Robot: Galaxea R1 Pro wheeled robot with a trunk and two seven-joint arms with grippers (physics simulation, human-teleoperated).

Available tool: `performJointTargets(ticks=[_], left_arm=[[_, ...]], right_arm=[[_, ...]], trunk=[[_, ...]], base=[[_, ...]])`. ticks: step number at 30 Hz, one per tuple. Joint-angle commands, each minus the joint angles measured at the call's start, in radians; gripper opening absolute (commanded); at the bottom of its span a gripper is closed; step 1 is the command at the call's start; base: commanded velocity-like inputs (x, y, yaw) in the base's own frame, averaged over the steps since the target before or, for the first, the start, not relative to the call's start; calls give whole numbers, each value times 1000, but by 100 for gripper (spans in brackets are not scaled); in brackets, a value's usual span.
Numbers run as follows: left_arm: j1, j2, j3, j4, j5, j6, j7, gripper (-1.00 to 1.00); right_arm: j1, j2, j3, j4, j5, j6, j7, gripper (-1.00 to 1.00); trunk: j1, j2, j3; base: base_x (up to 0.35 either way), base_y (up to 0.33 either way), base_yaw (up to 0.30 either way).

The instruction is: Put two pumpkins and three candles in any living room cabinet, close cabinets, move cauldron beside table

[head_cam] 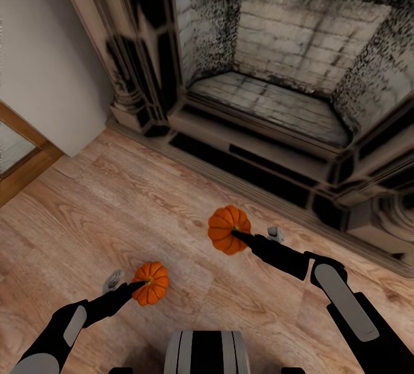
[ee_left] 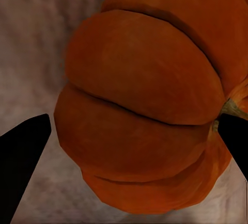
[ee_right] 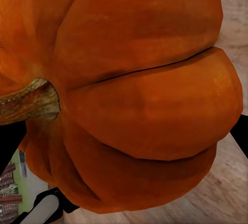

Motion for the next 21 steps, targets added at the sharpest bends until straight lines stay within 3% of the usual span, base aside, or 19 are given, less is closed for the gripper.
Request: performJointTargets(ticks=[1,8,12,15,19,21], left_arm=[[0,0,3,0,1,6,-2,-100],[0,6,3,0,4,8,-13,-100],[0,16,4,-1,0,9,-129,-100],[0,29,3,-1,-1,10,-180,-100],[0,65,6,-1,6,19,-223,-100],[0,86,9,0,7,25,-272,-100]], right_arm=[[0,-1,1,0,4,2,2,-100],[0,-1,0,3,5,2,2,-100],[0,-2,-1,8,5,0,2,-100],[0,0,0,12,11,-3,2,-100],[0,2,-1,22,14,-5,1,-100],[0,4,-1,51,14,-7,4,-100]], trunk=[[-1,0,3],[-4,2,30],[-5,3,46],[-7,3,58],[-9,4,73],[-10,5,81]], base=[[0,0,0],[0,0,0],[0,0,0],[0,0,0],[0,0,0],[0,0,0]])
